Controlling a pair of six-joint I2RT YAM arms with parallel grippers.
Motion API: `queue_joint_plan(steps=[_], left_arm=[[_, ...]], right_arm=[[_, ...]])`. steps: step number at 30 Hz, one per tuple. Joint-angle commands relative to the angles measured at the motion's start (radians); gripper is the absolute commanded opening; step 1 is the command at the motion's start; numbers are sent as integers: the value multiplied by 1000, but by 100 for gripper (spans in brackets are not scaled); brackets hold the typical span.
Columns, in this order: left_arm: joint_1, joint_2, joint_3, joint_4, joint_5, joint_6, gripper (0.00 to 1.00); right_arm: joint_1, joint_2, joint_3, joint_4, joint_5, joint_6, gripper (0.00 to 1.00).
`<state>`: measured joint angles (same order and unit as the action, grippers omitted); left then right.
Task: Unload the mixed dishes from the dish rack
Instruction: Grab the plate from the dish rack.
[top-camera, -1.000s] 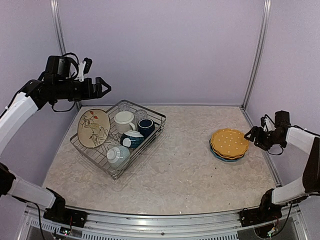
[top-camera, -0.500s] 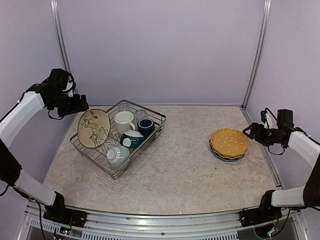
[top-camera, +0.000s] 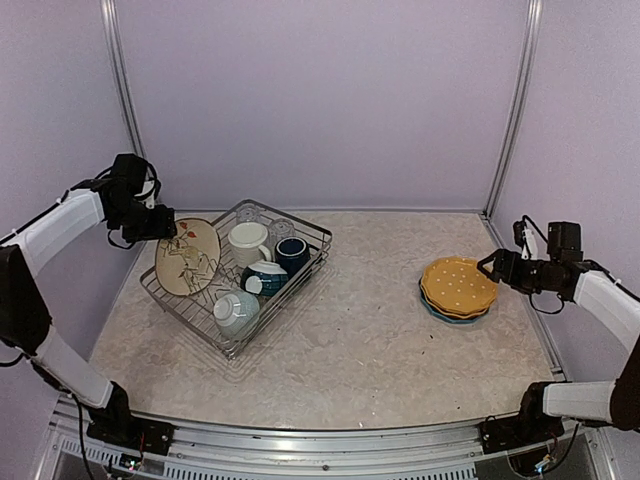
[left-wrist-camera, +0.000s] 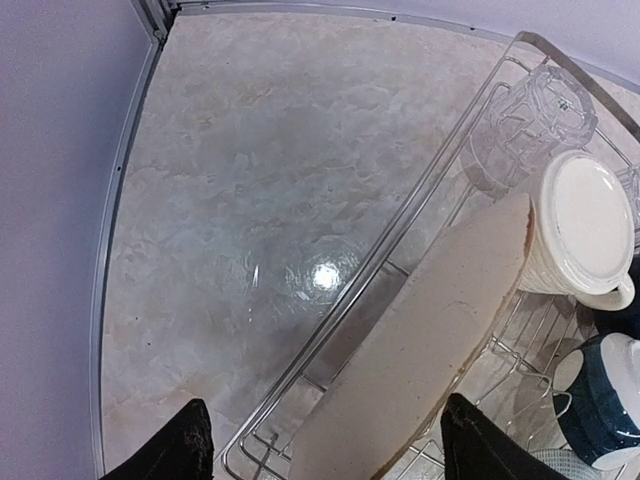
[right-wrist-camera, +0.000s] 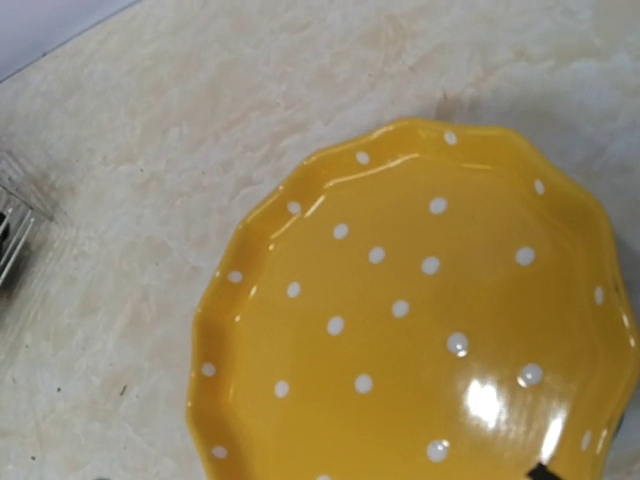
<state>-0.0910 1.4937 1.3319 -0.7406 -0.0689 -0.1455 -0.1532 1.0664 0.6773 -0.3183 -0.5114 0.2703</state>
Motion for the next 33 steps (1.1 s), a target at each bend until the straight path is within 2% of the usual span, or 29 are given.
queue_joint_plan(steps=[1, 6, 14, 26, 29, 33], left_arm=[[1, 23, -15, 64, 40, 81, 70], [21, 3, -72, 143, 144, 161, 51], [43, -57, -191, 297, 192, 239, 43], [73, -58, -188, 306, 249, 232, 12], [63, -65, -189, 304, 241, 237, 10], [50, -52, -184, 298, 228, 240, 21]], right_arm=[[20, -18, -21, 31, 21, 12, 87], [21, -8, -38, 56, 33, 18, 87], [27, -12, -41, 67, 19, 28, 87], [31, -40, -49, 65, 28, 46, 87], [32, -40, -44, 64, 28, 46, 87], [32, -47, -45, 68, 24, 49, 87]])
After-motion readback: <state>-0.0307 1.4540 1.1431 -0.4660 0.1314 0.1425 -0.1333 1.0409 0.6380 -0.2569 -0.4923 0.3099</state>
